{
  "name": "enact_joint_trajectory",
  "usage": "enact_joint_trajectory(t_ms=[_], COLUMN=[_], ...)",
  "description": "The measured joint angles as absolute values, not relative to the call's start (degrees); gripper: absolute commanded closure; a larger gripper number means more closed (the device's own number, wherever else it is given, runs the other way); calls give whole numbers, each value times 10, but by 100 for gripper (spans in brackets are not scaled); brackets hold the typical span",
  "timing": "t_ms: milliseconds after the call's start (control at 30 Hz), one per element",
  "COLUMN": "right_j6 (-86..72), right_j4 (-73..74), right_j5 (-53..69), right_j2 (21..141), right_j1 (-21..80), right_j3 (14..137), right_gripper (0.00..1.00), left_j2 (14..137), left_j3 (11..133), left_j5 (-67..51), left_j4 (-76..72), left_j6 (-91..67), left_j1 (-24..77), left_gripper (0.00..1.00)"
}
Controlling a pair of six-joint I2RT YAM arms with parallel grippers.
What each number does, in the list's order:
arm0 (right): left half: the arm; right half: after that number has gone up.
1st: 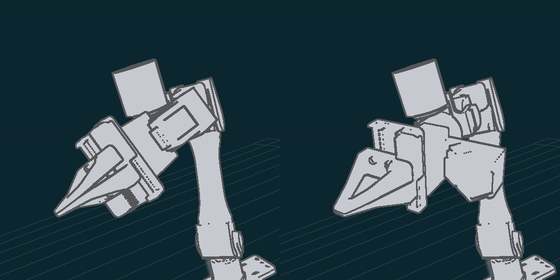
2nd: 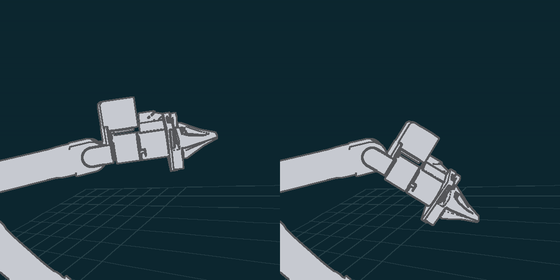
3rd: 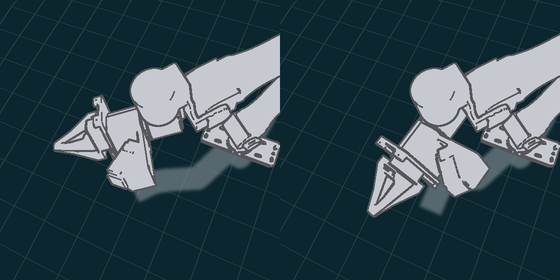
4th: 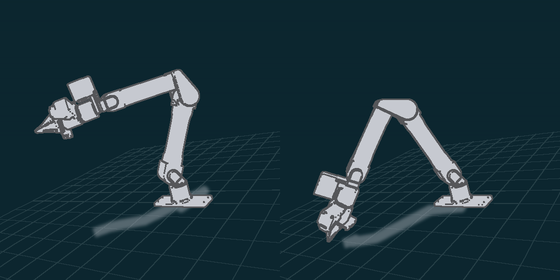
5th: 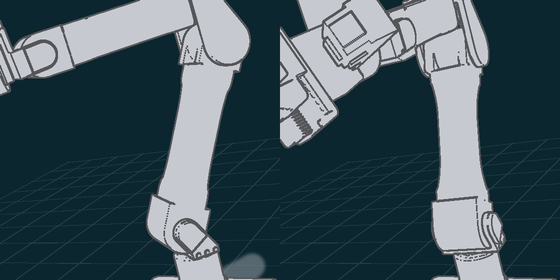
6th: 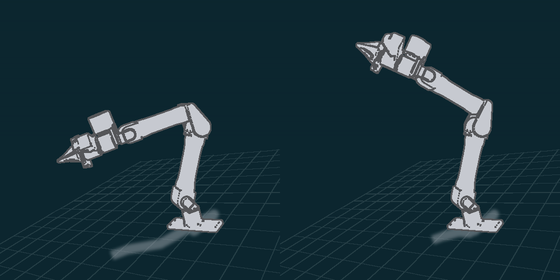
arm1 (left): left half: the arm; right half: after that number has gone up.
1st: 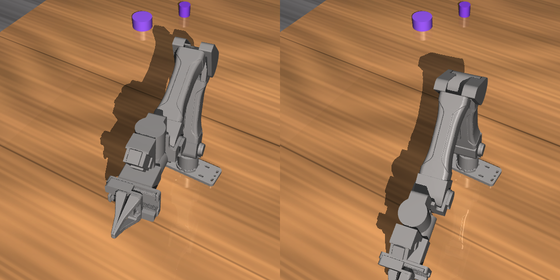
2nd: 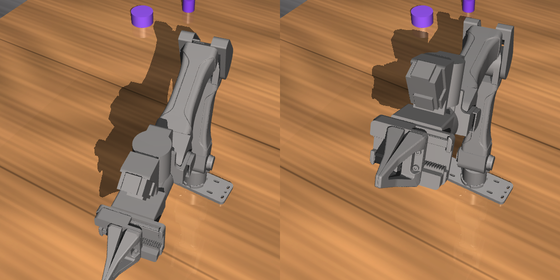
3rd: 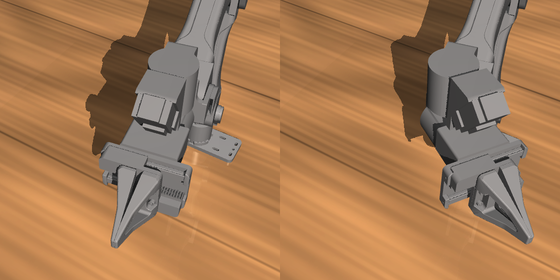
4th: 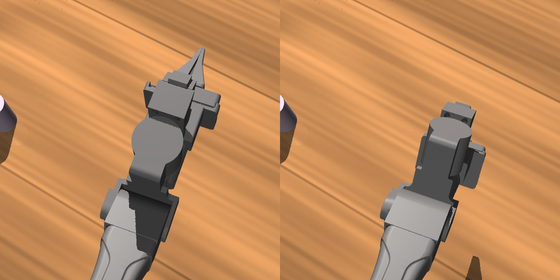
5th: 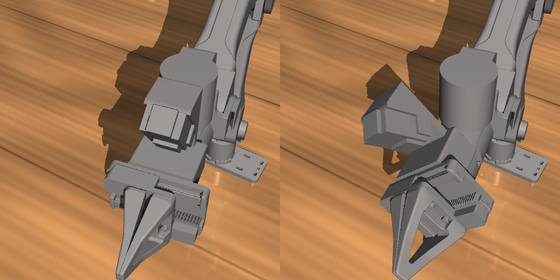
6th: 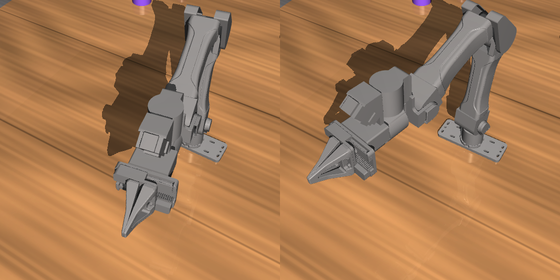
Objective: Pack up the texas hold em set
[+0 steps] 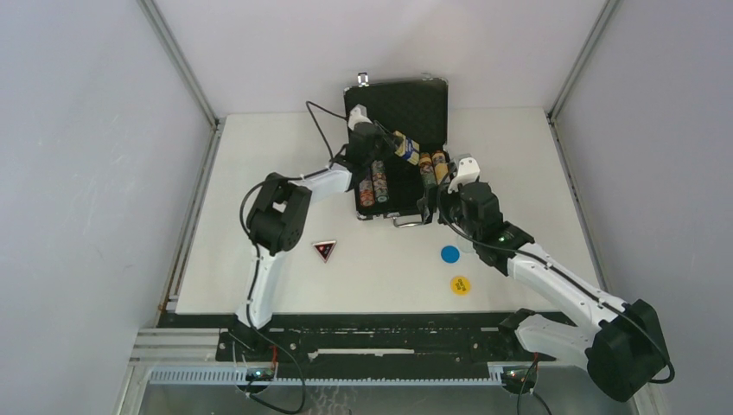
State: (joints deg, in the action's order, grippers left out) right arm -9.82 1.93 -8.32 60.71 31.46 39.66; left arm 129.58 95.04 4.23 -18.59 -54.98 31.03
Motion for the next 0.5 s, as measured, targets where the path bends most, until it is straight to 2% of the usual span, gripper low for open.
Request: enact_joint_trajectory(t_ms=[333, 500], right_j6=[-113, -120], right_j4=[19, 19], right_j5=[-68, -58], right_j2=[624, 636], right_j1=[306, 303], right_j3=[388, 387], right_gripper=[14, 14], left_j2=[1315, 1298], left_j3=[942, 885], left_j5=[52, 70], left_j4=[-197, -251], left_j6=[-570, -583], left_j1=[325, 325], left_gripper=[100, 100])
